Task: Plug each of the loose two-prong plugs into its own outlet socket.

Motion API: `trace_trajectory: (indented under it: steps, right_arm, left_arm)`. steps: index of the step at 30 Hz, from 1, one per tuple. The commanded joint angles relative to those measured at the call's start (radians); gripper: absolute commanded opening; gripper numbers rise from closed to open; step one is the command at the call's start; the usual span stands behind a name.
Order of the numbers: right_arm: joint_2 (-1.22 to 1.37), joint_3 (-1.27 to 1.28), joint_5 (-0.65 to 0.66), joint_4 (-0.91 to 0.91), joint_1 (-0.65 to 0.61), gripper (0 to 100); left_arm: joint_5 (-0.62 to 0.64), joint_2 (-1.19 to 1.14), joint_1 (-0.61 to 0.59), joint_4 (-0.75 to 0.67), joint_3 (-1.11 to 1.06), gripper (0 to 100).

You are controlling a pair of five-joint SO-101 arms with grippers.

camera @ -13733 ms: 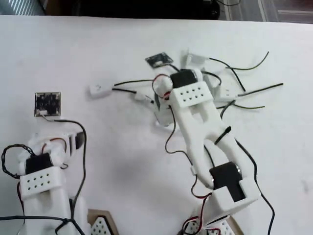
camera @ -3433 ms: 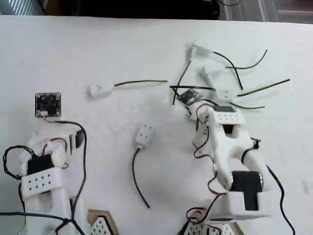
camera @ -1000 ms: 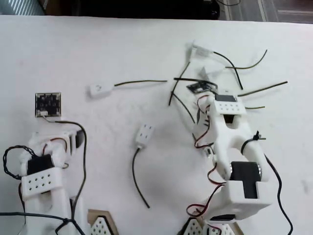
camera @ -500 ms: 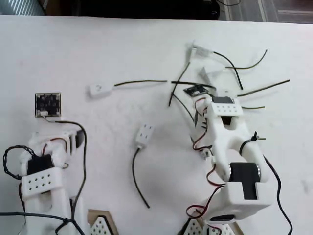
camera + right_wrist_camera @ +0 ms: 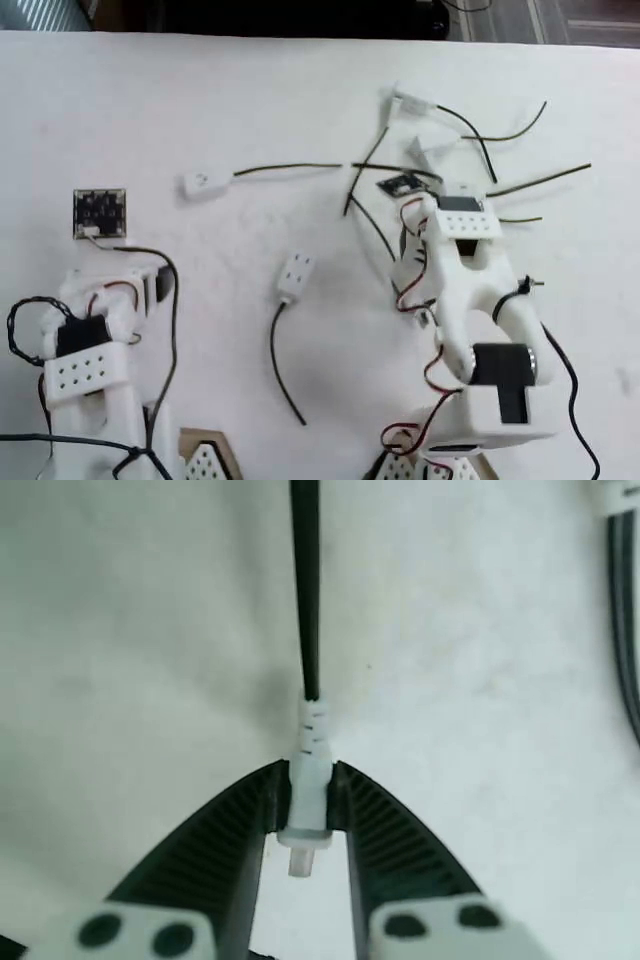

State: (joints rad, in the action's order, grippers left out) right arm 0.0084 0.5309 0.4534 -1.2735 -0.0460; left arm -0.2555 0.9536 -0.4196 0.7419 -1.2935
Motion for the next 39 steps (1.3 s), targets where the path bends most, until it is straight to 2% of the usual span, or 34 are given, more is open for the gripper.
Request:
trace_trajectory:
  steps: [1, 4, 9, 13, 19, 23, 27, 30, 35, 39]
  right_arm:
    - [-0.206, -0.006, 0.005, -0.053, -0.013, 1.8]
    - [-0.372, -0.003, -0.011, -0.073, -0.013, 1.8]
    - [-0.625, 0.021, -0.158, -0.073, -0.077, 1.8]
    - [-0.791, 0.127, -0.305, -0.008, -0.226, 1.8]
    - [-1.030, 0.333, -0.460, 0.217, -0.435, 1.8]
    - [-1.164, 0.430, -0.477, 0.321, -0.553, 1.8]
    - [-1.260, 0.528, -0.477, 0.446, -0.615, 1.8]
    - [-1.303, 0.597, -0.477, 0.552, -0.639, 1.8]
    - [-1.319, 0.658, -0.477, 0.648, -0.676, 1.8]
    - [-1.319, 0.678, -0.477, 0.671, -0.685, 1.8]
  left_arm:
    - [0.006, 0.024, 0.022, -0.015, 0.005, 30]
    - [0.006, 0.027, 0.024, -0.018, 0.008, 30]
    - [0.006, 0.028, 0.054, -0.012, 0.052, 30]
    - [0.006, 0.028, 0.104, -0.012, 0.103, 29]
    - [0.006, 0.028, 0.200, -0.012, 0.195, 25]
    - [0.020, 0.028, 0.249, -0.012, 0.262, 25]
    - [0.144, 0.028, 0.278, -0.012, 0.322, 25]
    - [0.183, 0.028, 0.317, -0.006, 0.348, 25]
    - [0.183, 0.028, 0.420, 0.126, 0.388, 33]
    - [0.181, 0.028, 0.509, 0.227, 0.450, 34]
